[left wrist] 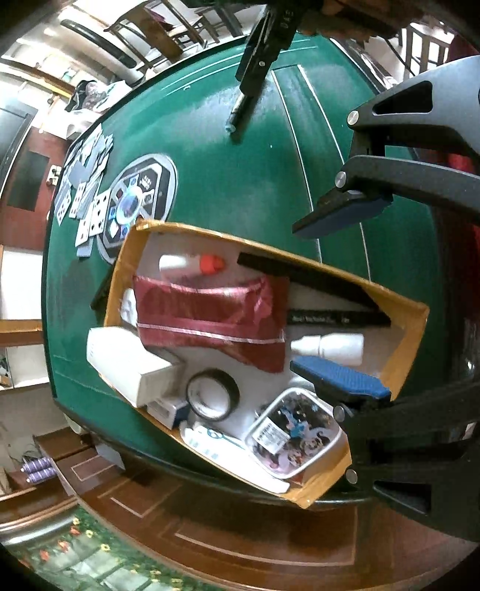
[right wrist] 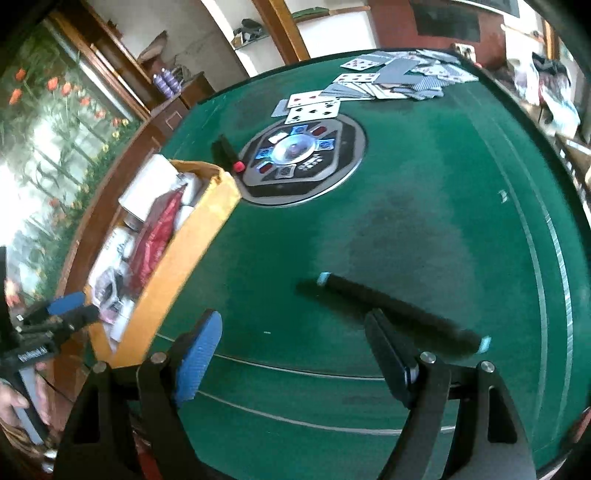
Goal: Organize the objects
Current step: 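Move the right gripper to the teal-capped black marker while the left moves off the tray, then grasp the teal-capped marker with the right gripper while the left grasps a red-capped black marker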
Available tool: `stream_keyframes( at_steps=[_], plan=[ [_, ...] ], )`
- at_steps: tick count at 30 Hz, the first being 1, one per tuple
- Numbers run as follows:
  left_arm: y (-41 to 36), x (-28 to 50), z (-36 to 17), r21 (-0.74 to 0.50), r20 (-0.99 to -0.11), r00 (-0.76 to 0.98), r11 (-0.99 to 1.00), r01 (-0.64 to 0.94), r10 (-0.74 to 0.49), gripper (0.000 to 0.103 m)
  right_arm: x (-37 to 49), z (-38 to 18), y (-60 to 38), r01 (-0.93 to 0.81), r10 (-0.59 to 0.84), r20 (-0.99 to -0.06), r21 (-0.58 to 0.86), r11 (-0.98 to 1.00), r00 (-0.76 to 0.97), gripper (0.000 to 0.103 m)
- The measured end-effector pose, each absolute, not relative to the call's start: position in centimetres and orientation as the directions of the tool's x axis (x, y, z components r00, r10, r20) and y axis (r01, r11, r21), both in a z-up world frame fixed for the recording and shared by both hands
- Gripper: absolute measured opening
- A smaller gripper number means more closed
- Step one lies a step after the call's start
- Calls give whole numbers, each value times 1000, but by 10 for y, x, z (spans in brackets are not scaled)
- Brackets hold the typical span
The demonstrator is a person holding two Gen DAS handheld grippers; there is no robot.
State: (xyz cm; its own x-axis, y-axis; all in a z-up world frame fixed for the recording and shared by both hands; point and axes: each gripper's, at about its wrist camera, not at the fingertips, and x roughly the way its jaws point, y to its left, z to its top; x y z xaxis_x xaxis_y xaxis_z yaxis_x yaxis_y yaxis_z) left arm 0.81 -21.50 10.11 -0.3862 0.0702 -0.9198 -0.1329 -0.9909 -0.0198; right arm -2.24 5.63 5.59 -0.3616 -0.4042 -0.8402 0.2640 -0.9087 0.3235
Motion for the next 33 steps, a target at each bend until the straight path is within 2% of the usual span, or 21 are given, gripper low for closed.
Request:
stream_keyframes(
  at_steps=[7, 10, 18, 22, 26, 28, 30, 33],
  plan=[
    [-196, 6, 101, -30, -923, -375, -987, -156, 88, 66, -30, 46, 68, 420, -317, -890, 162, -893, -329, 79],
    [-190, 6, 101, -45, -925, -366, -986, -159, 102, 66, -35, 41, 74, 461, -315, -896, 147, -875, -313, 71],
    [-188, -14, 113, -150, -922, -340, -981, -127, 185, 66, -48, 20, 77, 514, -255, -929, 86, -854, -269, 39],
    [-188, -39, 133, -200, -910, -350, -975, -102, 223, 66, -52, 10, 76, 541, -235, -934, 55, -839, -269, 39],
    [-172, -76, 146, -189, -912, -349, -976, -105, 214, 66, -58, 7, 76, 533, -252, -927, 70, -843, -277, 39],
    [-162, -96, 145, -197, -915, -338, -975, -105, 222, 66, -61, 8, 78, 497, -265, -921, 94, -862, -285, 31],
    [-153, -120, 141, -218, -917, -323, -972, -91, 236, 66, -59, 8, 80, 462, -247, -917, 80, -883, -313, 15],
    [-141, -156, 131, -213, -922, -315, -975, -67, 223, 66, -52, 8, 86, 409, -244, -909, 92, -908, -337, 13]
  ],
)
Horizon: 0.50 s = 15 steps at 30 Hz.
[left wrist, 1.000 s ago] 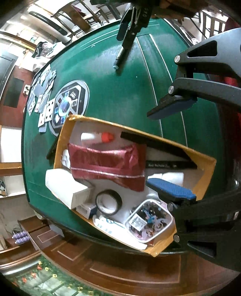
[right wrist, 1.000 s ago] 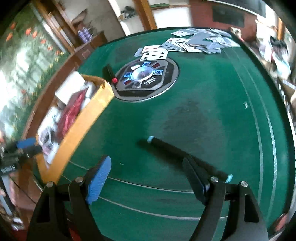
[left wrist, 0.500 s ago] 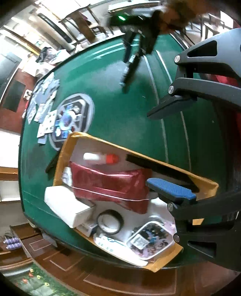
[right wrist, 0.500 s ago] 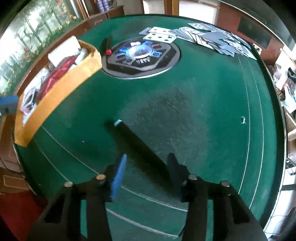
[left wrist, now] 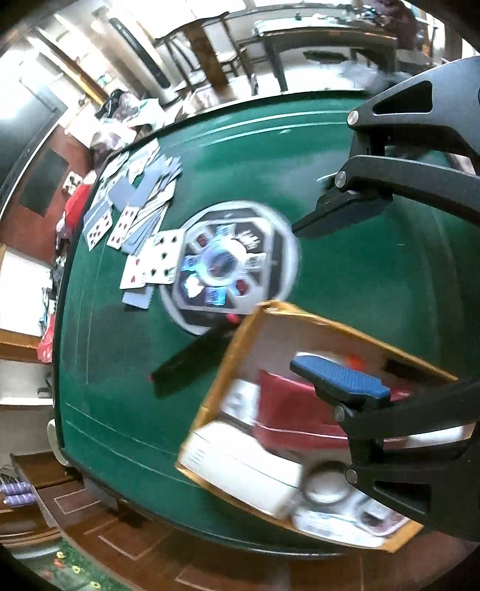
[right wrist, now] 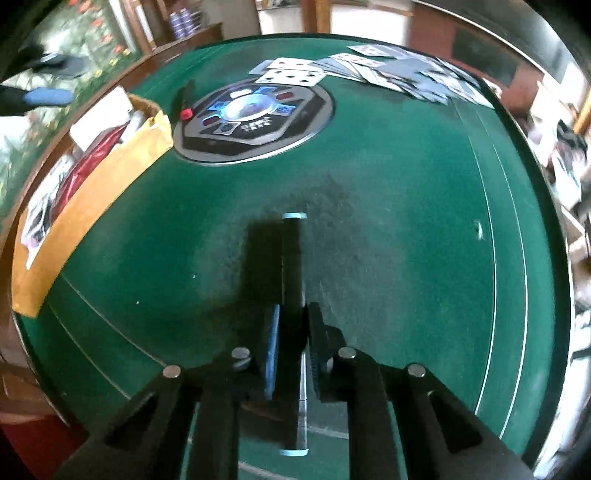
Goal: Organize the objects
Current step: 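Grasp the teal-capped marker with the right gripper while the left grasps a red-capped black marker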
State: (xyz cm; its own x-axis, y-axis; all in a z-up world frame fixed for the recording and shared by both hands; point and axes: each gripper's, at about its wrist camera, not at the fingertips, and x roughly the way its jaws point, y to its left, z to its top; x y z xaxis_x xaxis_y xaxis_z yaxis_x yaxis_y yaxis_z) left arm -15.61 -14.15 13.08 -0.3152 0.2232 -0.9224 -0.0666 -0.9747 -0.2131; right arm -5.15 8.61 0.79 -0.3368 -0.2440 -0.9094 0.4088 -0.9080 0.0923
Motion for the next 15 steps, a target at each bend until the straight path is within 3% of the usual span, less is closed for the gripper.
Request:
stream_keyframes(
  at_steps=[9, 11, 15],
  plan=[
    [-153, -255, 70, -248, -941, -274, -954, 169, 196, 65, -12, 7, 109, 330, -323, -894, 217, -919, -310, 13],
    [-157, -266, 61, -244, -947, -262, -949, 200, 189, 56, -9, 7, 113, 323, -334, -892, 233, -917, -306, 13],
    [-155, -281, 44, -161, -968, -224, -966, 201, 114, 50, -9, 6, 117, 304, -351, -888, 261, -916, -297, 13]
  ],
)
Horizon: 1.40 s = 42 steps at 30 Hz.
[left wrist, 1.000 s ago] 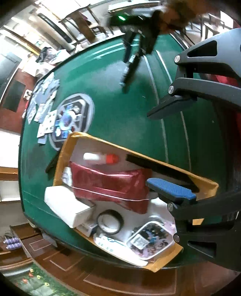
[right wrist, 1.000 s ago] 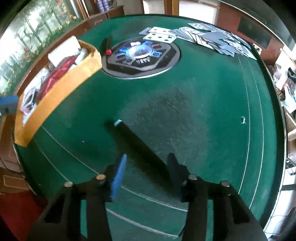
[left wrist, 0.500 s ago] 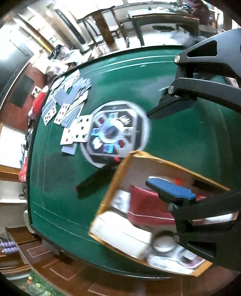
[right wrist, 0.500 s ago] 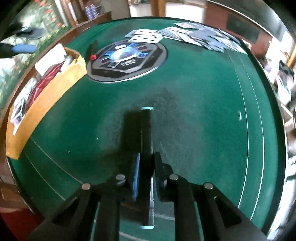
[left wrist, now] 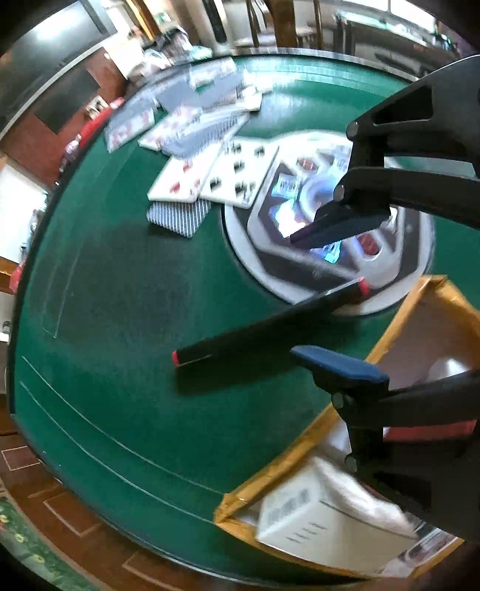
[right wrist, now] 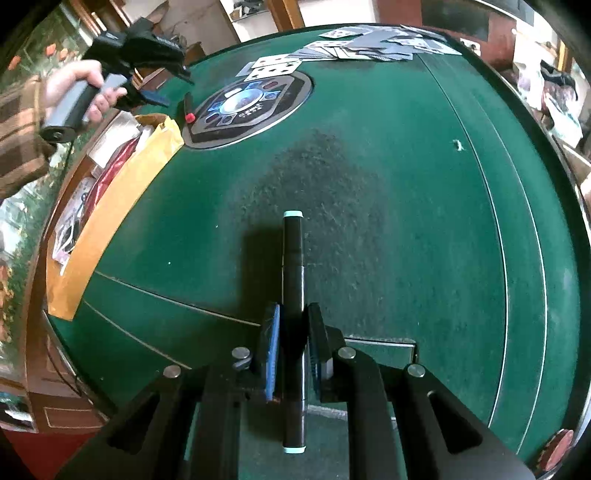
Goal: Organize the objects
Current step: 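Grasp the teal-capped marker with the right gripper while the left grasps a red-capped black marker, then carry both black markers over the tray with both grippers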
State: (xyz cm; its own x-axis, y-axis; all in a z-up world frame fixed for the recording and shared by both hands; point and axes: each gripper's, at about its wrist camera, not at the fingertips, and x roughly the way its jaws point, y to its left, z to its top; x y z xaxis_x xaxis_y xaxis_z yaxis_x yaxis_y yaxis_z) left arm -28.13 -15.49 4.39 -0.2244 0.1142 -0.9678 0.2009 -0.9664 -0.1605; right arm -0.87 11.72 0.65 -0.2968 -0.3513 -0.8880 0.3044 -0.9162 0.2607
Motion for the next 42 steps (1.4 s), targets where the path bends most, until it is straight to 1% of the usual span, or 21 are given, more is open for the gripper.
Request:
stream_keyframes(
  at_steps=[1, 4, 5, 8, 9, 10, 13, 15, 16, 18, 20, 24, 27, 28, 33, 35, 38, 42],
  plan=[
    [-157, -284, 39, -149, -972, -213, -966, 212, 103, 48, -9, 6, 116, 304, -349, -889, 258, -917, -296, 13],
    [-166, -288, 27, -150, -976, -190, -956, 252, 103, 48, -8, 7, 114, 312, -337, -893, 242, -919, -299, 13],
    [-168, -289, 24, -135, -979, -183, -958, 253, 90, 46, -8, 7, 114, 314, -335, -894, 240, -919, -299, 13],
    [-166, -290, 23, -87, -982, -181, -971, 222, 47, 30, -8, 7, 114, 314, -335, -895, 241, -918, -294, 13],
    [-164, -291, 23, -68, -983, -178, -977, 202, 32, 23, -8, 7, 114, 313, -335, -895, 241, -919, -293, 13],
    [-161, -291, 23, -54, -984, -175, -983, 176, 23, 14, -8, 7, 114, 314, -331, -897, 237, -920, -294, 13],
    [-147, -286, 25, -28, -983, -183, -995, 95, 10, 14, -7, 8, 114, 319, -315, -902, 217, -923, -296, 13],
    [-133, -279, 25, -55, -983, -176, -997, 48, 45, 14, -9, 9, 117, 311, -282, -911, 186, -932, -301, 13],
    [-121, -274, 28, -35, -982, -186, -999, 8, 33, 14, -10, 10, 120, 299, -266, -914, 173, -938, -307, 13],
    [-99, -265, 28, -107, -981, -161, -993, -43, 112, 13, -14, 11, 132, 261, -262, -914, 183, -948, -311, 13],
    [-73, -255, 34, -112, -977, -171, -988, -106, 129, 14, -21, 13, 147, 211, -245, -917, 184, -960, -314, 13],
    [-35, -226, 48, -181, -964, -158, -962, -204, 215, 13, -23, 18, 175, 134, -245, -911, 211, -968, -333, 13],
    [-31, -190, 53, -279, -942, -127, -934, -223, 312, 13, -19, 26, 189, 100, -251, -901, 230, -968, -355, 13],
    [-33, -186, 53, -300, -937, -114, -927, -227, 331, 13, -17, 29, 192, 93, -257, -896, 239, -966, -363, 13],
    [-42, -111, 44, -396, -909, -40, -891, -220, 414, 13, -11, 31, 196, 78, -311, -876, 305, -949, -368, 13],
    [-42, -85, 40, -409, -906, -23, -886, -217, 423, 13, -11, 28, 196, 76, -348, -867, 344, -936, -356, 13],
    [-50, -49, 40, -384, -915, -35, -892, -239, 403, 13, -14, 27, 189, 87, -386, -857, 380, -921, -341, 13],
    [-67, -14, 39, -386, -916, -23, -894, -228, 401, 14, -23, 29, 170, 139, -411, -854, 387, -912, -318, 13]
  ],
)
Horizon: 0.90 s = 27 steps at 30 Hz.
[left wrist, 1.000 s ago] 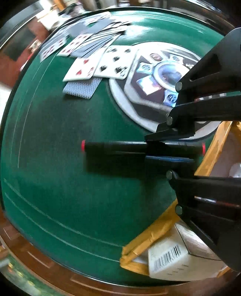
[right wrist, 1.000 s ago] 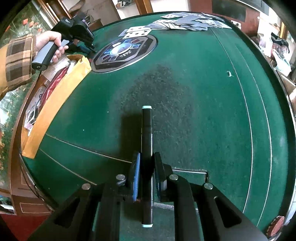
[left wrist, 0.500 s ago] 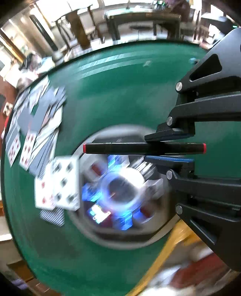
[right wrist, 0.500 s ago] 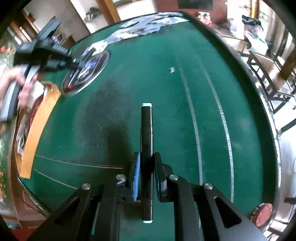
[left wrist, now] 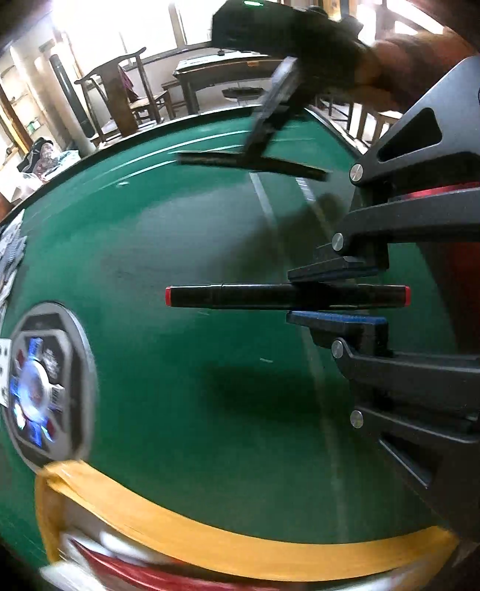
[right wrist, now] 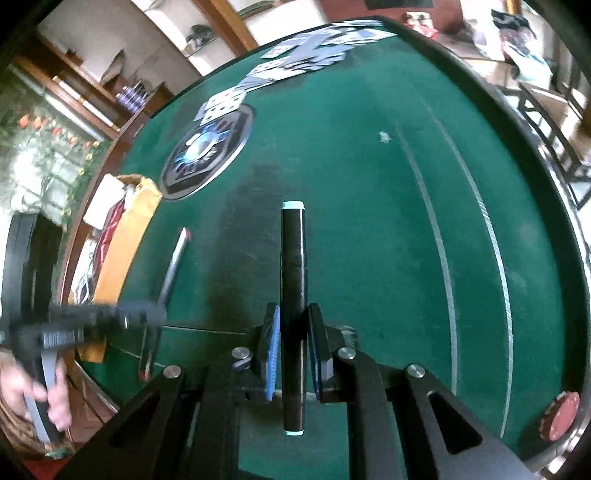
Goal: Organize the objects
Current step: 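Carry both black markers over the tray with both grippers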
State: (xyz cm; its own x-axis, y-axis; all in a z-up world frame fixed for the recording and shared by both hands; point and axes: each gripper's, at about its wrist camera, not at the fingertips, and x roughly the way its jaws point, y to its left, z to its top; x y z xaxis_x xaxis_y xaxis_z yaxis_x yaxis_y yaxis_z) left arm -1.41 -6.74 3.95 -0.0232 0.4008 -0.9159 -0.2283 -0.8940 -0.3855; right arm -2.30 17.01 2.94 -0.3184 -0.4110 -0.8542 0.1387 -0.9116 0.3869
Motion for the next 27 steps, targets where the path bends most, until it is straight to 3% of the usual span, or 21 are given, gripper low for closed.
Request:
stream_keyframes(
  at_steps=[14, 27],
  plan=[
    [-128, 17, 60, -344, -922, -139, -930, -129, 360, 14, -41, 34, 66, 376, -475, -853, 375, -847, -219, 13],
    [-170, 0, 96, -349, -903, -228, -931, -102, 364, 14, -41, 45, 27, 420, -448, -864, 327, -846, -229, 13]
  ],
)
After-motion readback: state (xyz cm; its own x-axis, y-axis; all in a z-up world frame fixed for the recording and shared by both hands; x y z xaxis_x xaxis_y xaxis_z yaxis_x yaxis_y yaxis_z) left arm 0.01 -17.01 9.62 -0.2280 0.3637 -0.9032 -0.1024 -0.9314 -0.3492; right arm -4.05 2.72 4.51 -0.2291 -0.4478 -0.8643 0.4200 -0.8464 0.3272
